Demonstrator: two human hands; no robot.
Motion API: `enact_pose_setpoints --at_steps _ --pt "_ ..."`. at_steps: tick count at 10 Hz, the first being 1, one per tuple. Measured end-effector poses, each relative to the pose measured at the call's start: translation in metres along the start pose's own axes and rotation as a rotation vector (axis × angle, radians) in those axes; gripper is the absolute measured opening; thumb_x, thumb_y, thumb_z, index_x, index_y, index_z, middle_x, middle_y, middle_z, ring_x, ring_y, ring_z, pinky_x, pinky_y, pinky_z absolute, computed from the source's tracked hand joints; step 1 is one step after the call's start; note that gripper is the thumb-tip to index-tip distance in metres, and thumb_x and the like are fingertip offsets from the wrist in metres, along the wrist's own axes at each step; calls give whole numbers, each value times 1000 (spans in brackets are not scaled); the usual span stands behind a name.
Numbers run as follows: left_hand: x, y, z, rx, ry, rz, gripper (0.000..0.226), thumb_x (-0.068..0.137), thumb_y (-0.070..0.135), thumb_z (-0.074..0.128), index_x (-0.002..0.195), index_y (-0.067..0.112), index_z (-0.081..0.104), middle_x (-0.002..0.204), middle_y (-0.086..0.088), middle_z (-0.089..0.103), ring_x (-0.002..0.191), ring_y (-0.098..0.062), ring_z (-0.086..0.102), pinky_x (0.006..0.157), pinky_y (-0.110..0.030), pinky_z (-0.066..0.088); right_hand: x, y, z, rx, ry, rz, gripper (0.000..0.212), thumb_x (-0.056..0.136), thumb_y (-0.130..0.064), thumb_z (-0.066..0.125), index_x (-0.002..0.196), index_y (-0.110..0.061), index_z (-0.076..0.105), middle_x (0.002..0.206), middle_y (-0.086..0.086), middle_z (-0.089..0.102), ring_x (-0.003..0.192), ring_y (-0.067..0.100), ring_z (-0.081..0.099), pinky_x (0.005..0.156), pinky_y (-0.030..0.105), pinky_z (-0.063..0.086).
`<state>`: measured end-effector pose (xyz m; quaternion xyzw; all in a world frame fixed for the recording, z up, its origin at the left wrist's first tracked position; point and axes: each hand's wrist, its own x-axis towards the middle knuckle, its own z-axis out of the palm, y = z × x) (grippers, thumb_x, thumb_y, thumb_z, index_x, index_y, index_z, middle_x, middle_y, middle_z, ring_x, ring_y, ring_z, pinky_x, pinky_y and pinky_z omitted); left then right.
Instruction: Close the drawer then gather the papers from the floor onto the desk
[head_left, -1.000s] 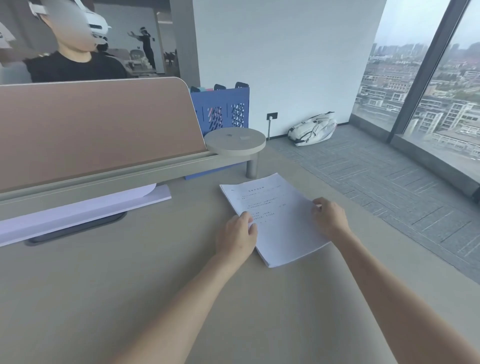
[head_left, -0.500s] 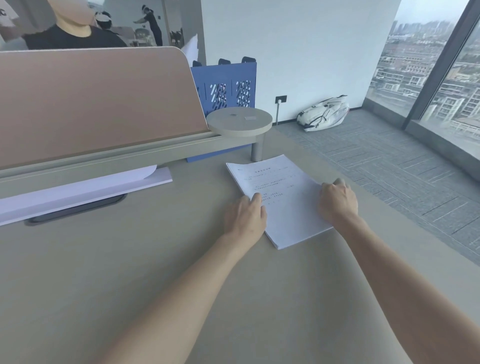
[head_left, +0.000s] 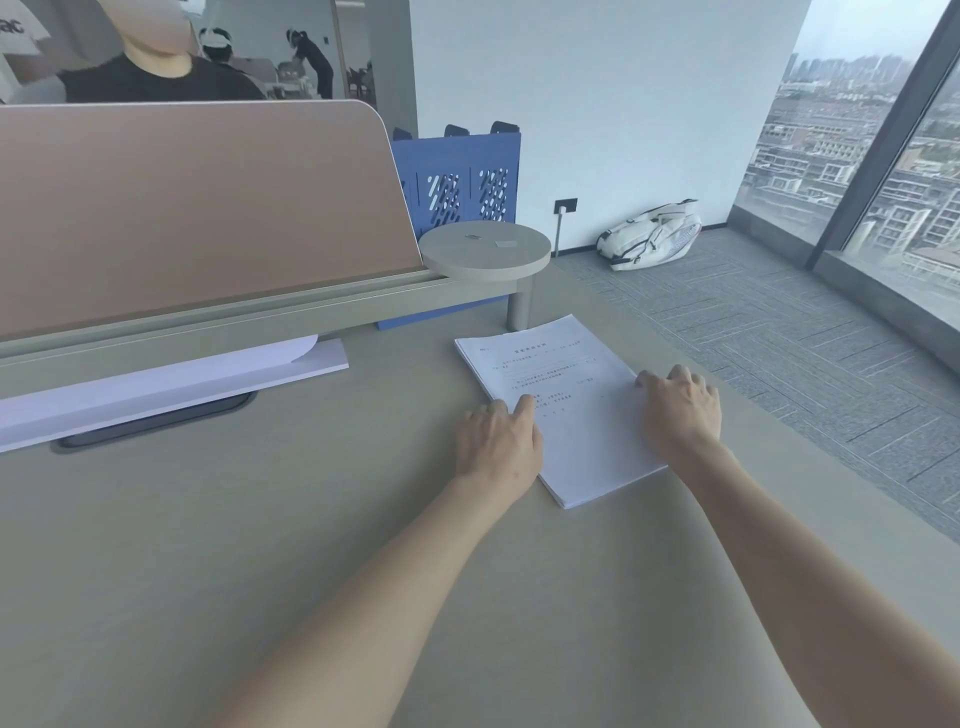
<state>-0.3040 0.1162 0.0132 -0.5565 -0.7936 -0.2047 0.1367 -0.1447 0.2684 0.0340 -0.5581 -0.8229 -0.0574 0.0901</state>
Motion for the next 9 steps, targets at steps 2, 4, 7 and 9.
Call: enact_pose_setpoints --at_steps 2,4,7,9 --pt "0 0 1 -23 -17 -6 21 92 17 45 106 11 59 88 -17 65 78 -37 63 66 -36 32 2 -3 -3 -55 -9 -21 41 92 -14 46 128 -25 61 117 11 56 112 33 54 96 39 38" --pt "-1 0 -6 -84 -8 -31 21 97 21 43 110 10 55 86 -17 63 68 -35 50 60 -36 30 3 -9 -7 -2 -9 16 42 85 -8 49 124 -17 63 118 15 56 114 35 54 97 42 38" --pt "-6 -5 -31 -160 -113 -65 20 96 25 44 103 8 51 91 -11 61 76 -35 57 62 -38 43 -10 -31 -29 145 106 -39 35 97 -21 45 123 -19 67 121 12 59 116 34 52 99 43 36" --pt "-24 -16 -89 -365 -57 -125 30 95 27 47 122 18 56 113 -3 63 103 -25 64 84 -38 52 -37 -70 -82 460 222 -117 27 97 -24 53 115 -20 72 118 11 62 113 34 58 95 40 41"
